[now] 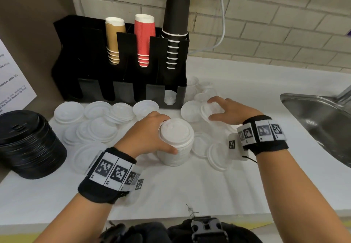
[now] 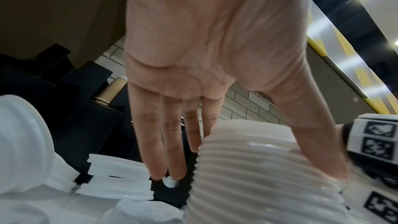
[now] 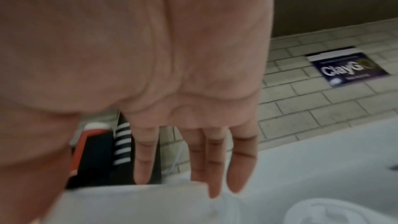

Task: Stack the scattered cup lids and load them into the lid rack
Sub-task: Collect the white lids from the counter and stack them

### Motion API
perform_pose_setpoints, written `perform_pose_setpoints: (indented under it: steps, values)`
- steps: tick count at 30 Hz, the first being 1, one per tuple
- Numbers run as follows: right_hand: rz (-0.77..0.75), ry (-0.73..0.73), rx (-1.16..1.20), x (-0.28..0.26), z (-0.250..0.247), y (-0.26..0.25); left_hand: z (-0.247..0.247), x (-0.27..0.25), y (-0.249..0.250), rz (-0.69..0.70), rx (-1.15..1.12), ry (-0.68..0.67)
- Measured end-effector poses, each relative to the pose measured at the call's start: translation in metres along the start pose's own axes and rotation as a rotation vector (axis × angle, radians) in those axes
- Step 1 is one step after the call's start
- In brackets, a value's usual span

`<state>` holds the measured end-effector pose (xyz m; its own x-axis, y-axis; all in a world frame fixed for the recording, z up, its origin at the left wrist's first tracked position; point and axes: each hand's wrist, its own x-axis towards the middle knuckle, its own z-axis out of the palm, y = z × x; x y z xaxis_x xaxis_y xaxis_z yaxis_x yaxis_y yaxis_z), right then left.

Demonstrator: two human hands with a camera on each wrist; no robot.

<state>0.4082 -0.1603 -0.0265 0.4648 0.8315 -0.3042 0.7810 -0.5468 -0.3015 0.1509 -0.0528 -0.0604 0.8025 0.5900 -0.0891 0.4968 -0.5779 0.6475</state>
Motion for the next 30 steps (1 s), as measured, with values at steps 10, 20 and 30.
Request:
perform_pose_setpoints:
  steps: [10,20,30]
  values:
    - [-0.485,0.131,0.572,-0.047,0.050,-0.052,0.002,-0.001,-0.001,0.015,-0.064,0.022]
    - [-0.526,0.146,0.431,-0.042,0.060,-0.063,0.005,-0.001,-0.004,0.000,-0.131,0.010]
    - [-0.519,0.160,0.306,-0.045,0.058,-0.071,0.006,0.000,-0.006,0.018,-0.091,0.017]
